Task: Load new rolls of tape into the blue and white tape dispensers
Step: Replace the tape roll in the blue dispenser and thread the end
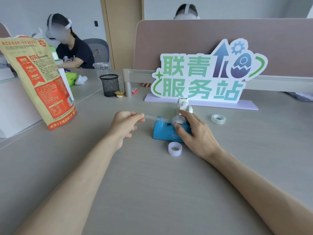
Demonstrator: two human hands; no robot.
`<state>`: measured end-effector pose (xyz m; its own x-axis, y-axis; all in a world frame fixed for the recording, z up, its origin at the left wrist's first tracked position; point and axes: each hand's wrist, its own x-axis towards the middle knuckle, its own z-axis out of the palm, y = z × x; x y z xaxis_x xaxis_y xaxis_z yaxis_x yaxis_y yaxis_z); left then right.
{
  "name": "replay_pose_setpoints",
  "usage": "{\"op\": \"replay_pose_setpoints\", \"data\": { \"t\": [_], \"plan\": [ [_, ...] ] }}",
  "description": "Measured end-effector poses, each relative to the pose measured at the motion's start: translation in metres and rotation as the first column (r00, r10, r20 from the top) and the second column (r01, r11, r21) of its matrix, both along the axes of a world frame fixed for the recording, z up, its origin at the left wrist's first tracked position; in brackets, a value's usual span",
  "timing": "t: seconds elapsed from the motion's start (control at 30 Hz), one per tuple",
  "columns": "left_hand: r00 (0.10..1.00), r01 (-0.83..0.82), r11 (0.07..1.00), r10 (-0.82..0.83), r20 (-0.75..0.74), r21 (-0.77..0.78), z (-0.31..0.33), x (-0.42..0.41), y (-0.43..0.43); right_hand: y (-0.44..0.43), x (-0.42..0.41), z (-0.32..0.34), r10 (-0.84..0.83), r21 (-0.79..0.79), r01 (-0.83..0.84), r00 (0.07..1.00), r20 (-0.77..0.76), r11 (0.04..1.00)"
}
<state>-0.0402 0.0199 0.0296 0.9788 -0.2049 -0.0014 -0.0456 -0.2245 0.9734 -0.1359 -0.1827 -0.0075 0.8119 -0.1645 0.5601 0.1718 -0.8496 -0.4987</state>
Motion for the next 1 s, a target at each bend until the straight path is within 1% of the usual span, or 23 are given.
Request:
{"op": "replay_pose_setpoints", "data": {
  "t": [0.1, 0.27, 0.5, 0.57, 0.8, 0.83, 0.93, 1.0],
  "plan": [
    [0.998, -0.031, 0.994, 0.025, 0.058, 0.104, -0.004, 0.002, -0.001, 0.0, 0.0, 0.0, 0.001, 0.01, -0.001, 1.0, 0.001, 1.0],
    [0.989, -0.041, 0.984, 0.016, 0.145, 0.173, -0.01, 0.004, -0.004, -0.002, 0.001, -0.002, 0.003, 0.016, -0.003, 1.0, 0.001, 1.0],
    [0.966, -0.087, 0.988, 0.054, 0.251, 0.126, -0.011, 0.009, -0.007, -0.003, 0.002, -0.003, 0.004, 0.03, -0.004, 1.0, -0.008, 1.0],
    [0.96, -0.094, 0.984, 0.048, 0.274, 0.154, -0.013, 0.01, -0.007, -0.003, 0.002, -0.003, 0.008, 0.036, -0.008, 1.0, -0.003, 0.999],
    [0.967, -0.083, 0.917, -0.02, 0.253, 0.389, -0.024, 0.014, -0.007, -0.003, 0.001, -0.003, 0.013, 0.044, -0.013, 1.0, -0.009, 0.999],
    [0.965, -0.086, 0.909, -0.027, 0.262, 0.409, -0.026, 0.013, -0.008, -0.003, 0.001, -0.002, 0.014, 0.043, -0.014, 1.0, -0.011, 0.999],
    [0.923, -0.093, 0.89, -0.091, 0.374, 0.447, -0.031, 0.008, -0.015, -0.002, 0.001, -0.002, 0.009, 0.032, -0.009, 1.0, -0.008, 0.999],
    [0.921, -0.063, 0.89, -0.122, 0.369, 0.451, -0.033, 0.006, -0.019, -0.002, 0.001, -0.002, 0.004, 0.025, -0.004, 1.0, -0.002, 1.0]
  ]
}}
